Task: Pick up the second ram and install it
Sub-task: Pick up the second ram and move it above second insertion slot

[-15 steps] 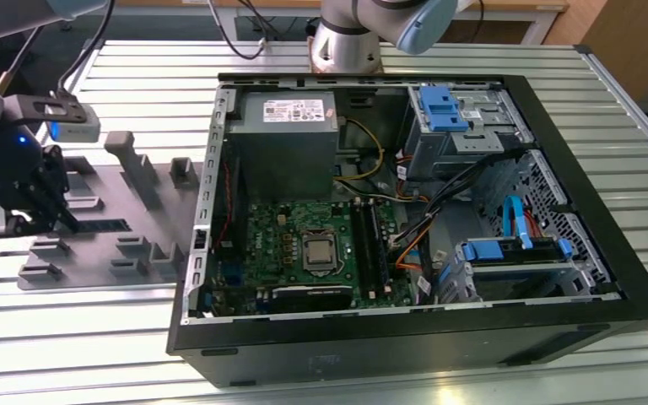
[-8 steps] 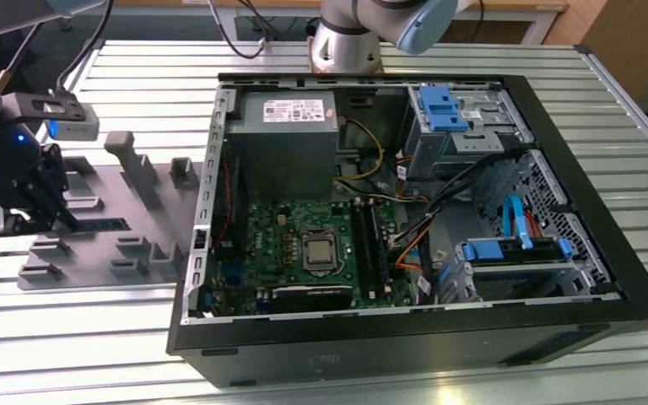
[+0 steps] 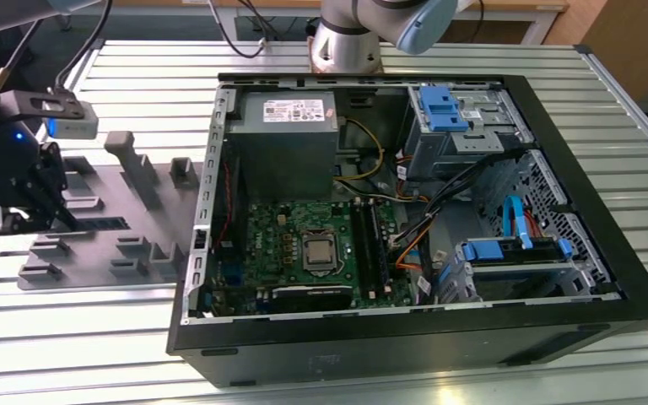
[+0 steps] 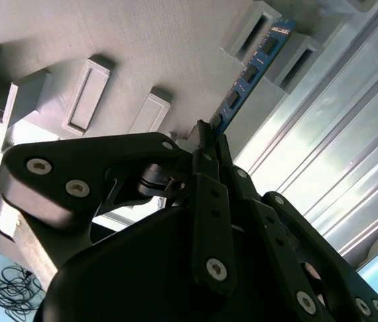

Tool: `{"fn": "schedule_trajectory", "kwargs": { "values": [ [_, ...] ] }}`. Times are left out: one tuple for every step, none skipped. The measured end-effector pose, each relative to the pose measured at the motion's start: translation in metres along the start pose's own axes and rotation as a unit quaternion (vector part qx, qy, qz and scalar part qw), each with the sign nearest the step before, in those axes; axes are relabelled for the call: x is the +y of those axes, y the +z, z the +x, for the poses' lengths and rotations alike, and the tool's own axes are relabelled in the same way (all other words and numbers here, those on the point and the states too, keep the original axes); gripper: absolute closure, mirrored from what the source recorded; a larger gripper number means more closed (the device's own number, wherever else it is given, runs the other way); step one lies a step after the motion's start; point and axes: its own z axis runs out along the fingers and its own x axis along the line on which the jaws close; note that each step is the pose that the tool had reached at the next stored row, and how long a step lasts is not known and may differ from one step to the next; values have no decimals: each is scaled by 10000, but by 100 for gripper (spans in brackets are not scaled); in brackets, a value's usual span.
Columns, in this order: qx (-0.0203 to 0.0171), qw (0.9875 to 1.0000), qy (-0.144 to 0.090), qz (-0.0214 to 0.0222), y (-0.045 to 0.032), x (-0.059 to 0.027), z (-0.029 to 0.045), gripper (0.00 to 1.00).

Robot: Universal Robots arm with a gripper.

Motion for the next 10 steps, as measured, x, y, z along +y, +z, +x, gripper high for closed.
{"fn": "schedule_trajectory", "kwargs": {
  "values": [
    [0, 10000, 0, 0, -3, 0, 0, 86],
    [0, 10000, 0, 0, -6, 0, 0, 86],
    [0, 10000, 0, 0, -9, 0, 0, 86],
    [0, 10000, 0, 0, -12, 0, 0, 86],
    [0, 10000, 0, 0, -15, 0, 0, 86],
    [0, 10000, 0, -1, -18, 0, 0, 86],
    [0, 10000, 0, 0, -22, 0, 0, 86],
    [0, 10000, 0, 0, -24, 0, 0, 86],
    [0, 10000, 0, 0, -27, -1, 0, 86],
    [0, 10000, 0, 0, -29, 0, 0, 86]
  ]
}}
